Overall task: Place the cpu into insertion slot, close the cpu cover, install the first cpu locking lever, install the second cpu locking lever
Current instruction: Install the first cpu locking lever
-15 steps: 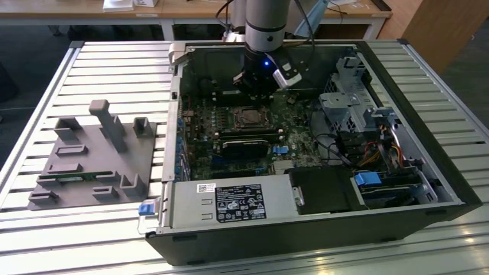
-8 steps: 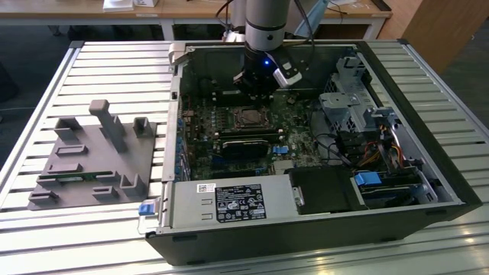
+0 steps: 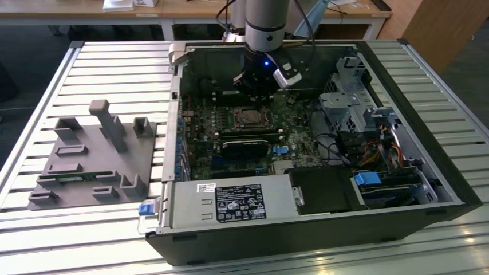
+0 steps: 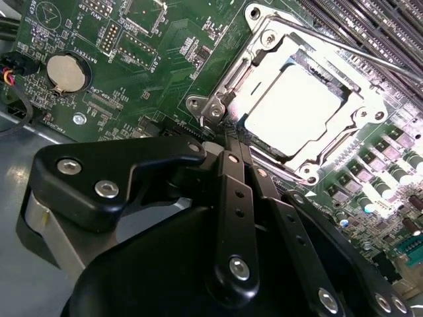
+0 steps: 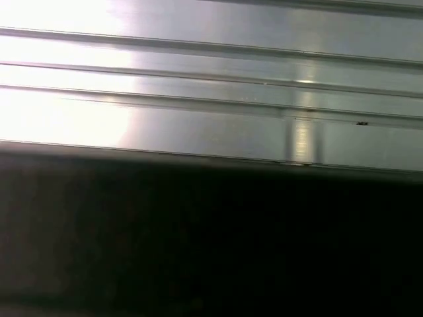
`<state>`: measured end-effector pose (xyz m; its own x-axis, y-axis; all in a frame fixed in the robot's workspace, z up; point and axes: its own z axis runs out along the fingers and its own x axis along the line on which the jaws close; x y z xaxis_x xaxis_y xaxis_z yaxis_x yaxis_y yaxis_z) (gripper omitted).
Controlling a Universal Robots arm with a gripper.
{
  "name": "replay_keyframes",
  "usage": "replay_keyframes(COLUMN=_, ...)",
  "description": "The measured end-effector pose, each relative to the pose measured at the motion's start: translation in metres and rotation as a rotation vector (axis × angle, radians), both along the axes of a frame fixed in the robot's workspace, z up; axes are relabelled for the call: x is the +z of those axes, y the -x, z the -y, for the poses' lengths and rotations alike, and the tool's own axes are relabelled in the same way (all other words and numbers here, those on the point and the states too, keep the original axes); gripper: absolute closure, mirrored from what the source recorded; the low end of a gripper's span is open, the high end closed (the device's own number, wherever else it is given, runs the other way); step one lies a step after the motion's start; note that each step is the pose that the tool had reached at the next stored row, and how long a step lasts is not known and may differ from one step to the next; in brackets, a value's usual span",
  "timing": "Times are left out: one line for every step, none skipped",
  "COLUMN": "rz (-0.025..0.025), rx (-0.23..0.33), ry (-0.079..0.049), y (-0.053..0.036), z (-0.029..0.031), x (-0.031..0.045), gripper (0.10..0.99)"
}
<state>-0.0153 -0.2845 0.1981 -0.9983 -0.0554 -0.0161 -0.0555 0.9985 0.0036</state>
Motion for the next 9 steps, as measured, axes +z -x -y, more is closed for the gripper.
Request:
replay_keyframes(rz=0.0001, rx=0.0, ry=0.0, y=0.0, z=-0.0005, x=-0.0003, gripper=0.98)
replay_keyframes(rz=0.0002, rx=0.0, ry=-0.001, y=0.0, z=-0.0008, x=-0.0005, gripper=0.98)
replay_keyframes(rz=0.0002, rx=0.0, ry=0.0, y=0.0, z=-0.0011, x=-0.0007, gripper=0.98)
replay_keyframes(rz=0.0002, rx=0.0, ry=0.0, y=0.0, z=-0.0012, x=-0.0008, gripper=0.98)
replay_keyframes(rz=0.0001, rx=0.0, ry=-0.001, y=0.0, z=-0.0012, x=-0.0009, gripper=0.98)
replay_keyframes(rz=0.0001, rx=0.0, ry=-0.001, y=0.0, z=-0.0013, x=-0.0009, gripper=0.98)
replay_keyframes(rz=0.0001, rx=0.0, ry=-0.002, y=0.0, z=-0.0013, x=-0.001, gripper=0.98)
replay_keyframes(rz=0.0003, rx=0.0, ry=-0.004, y=0.0, z=-0.0014, x=-0.0011, gripper=0.98)
replay_keyframes(rz=0.0003, rx=0.0, ry=-0.006, y=0.0, z=-0.0014, x=-0.0012, gripper=0.98)
